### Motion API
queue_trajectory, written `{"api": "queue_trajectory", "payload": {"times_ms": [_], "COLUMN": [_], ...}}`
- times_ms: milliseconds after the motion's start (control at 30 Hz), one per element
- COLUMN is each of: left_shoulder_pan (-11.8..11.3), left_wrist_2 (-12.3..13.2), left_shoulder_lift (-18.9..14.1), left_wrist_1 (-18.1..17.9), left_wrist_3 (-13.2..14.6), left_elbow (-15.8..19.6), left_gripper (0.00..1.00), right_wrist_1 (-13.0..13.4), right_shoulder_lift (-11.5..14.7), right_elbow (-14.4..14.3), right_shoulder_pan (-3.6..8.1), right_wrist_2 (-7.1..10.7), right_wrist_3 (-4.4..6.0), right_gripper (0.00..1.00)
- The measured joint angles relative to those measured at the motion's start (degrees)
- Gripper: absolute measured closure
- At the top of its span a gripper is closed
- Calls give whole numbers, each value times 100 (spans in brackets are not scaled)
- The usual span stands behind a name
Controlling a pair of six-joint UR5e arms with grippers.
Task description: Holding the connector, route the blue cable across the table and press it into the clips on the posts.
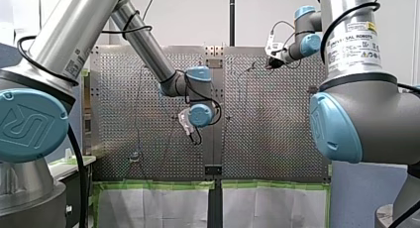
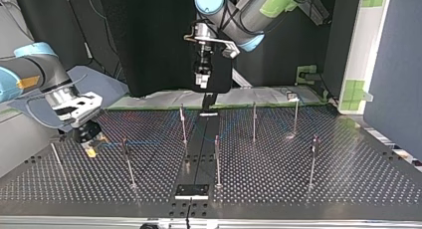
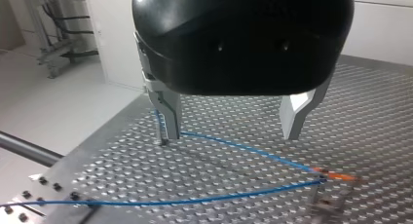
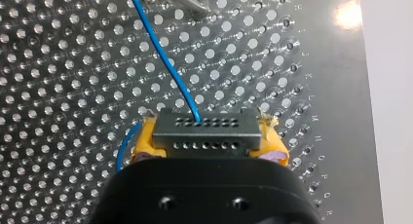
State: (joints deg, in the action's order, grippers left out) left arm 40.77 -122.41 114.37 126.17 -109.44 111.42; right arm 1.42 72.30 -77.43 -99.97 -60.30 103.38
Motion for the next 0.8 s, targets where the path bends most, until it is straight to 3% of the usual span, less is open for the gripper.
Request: {"api": "queue_trajectory", "payload": {"times_ms": [300, 500, 800], "left_shoulder_pan": [118, 65, 36], "left_wrist_2": [16, 3, -8], "left_shoulder_lift": [52, 89, 422], "left_wrist_1": [-442, -724, -1159], "left_wrist_3": [1, 2, 2], "left_elbow": [441, 724, 1158], "left_gripper": [0, 0, 0], "right_wrist_1": [0, 0, 0], "right_shoulder_lift": [-2, -5, -9], "right_elbow": [0, 1, 2], "right_shoulder_pan": [0, 0, -7], "right_wrist_2": [0, 0, 0], "right_wrist_3": [2, -4, -6], "right_gripper": [100, 100, 100]}}
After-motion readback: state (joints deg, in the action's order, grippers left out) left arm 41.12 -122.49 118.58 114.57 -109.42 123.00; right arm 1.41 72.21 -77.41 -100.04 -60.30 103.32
